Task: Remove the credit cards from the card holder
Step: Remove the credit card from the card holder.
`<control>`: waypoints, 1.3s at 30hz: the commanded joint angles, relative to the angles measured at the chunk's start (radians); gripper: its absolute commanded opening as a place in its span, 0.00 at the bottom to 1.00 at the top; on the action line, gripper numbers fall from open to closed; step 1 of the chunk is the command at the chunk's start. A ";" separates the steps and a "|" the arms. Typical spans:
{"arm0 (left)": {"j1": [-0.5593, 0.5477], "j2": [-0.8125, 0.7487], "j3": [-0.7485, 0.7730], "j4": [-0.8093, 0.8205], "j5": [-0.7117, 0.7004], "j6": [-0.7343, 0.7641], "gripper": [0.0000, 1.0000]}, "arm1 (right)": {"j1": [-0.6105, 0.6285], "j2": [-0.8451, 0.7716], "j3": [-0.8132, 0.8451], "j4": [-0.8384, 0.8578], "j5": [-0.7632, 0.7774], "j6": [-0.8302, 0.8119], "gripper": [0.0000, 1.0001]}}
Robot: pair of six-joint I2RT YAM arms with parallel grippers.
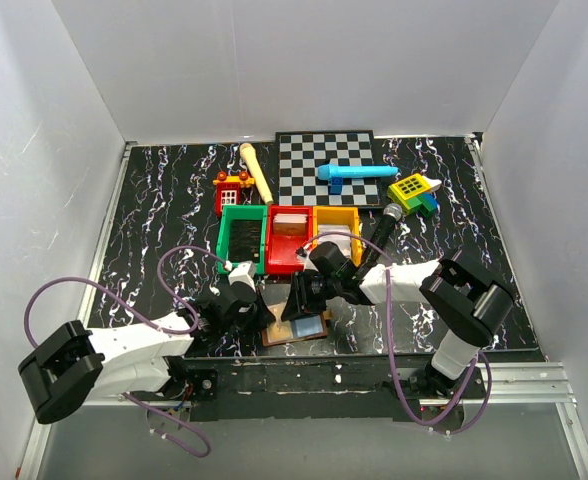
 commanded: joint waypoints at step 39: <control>-0.002 -0.102 -0.030 -0.151 -0.048 -0.035 0.00 | 0.006 0.007 0.006 0.036 -0.017 0.021 0.37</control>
